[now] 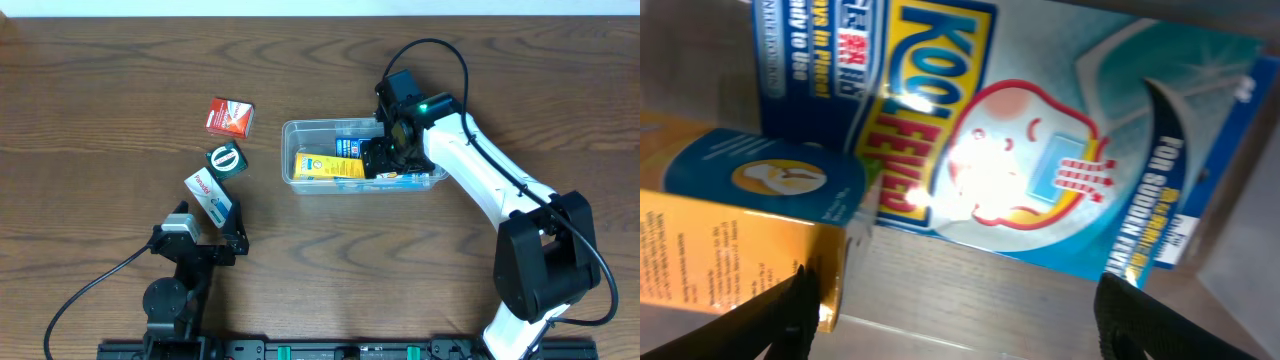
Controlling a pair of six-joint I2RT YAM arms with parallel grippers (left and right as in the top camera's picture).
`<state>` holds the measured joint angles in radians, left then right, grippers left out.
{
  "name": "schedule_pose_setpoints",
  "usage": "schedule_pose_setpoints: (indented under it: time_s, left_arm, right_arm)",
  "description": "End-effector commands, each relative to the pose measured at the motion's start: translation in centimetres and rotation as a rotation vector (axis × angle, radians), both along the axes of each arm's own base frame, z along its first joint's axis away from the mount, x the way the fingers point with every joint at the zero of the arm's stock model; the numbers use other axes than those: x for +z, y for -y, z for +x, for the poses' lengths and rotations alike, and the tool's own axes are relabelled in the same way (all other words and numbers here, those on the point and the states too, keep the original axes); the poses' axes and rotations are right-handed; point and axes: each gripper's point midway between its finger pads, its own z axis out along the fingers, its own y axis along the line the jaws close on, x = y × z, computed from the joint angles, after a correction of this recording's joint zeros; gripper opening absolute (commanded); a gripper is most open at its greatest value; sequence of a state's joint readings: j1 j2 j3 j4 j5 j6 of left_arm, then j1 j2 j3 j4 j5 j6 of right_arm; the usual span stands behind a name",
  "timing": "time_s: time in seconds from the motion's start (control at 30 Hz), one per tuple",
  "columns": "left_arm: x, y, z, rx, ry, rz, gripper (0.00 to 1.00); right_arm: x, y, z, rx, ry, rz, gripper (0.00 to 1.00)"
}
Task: Pack container
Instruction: 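Lower the yellow box beside the blue box and release it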
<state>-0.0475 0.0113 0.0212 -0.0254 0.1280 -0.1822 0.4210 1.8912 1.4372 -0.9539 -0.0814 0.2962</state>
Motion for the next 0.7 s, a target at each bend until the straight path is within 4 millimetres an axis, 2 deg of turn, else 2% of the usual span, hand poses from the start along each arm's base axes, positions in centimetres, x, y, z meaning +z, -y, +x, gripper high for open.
schedule_pose_setpoints:
  time_s: [0.0,0.67]
  left_arm:
    - [-1.6,0.2,-0.1,-0.017,-0.048,0.009,0.98]
    - [-1.6,0.2,-0.1,-0.017,-0.048,0.009,0.98]
  right_arm:
    - [-1.4,3.2,0.6,-0.043,0.006,-0.139,0.85]
    - [-1.4,4.4,0.5,-0.050,0.014,-0.208,0.86]
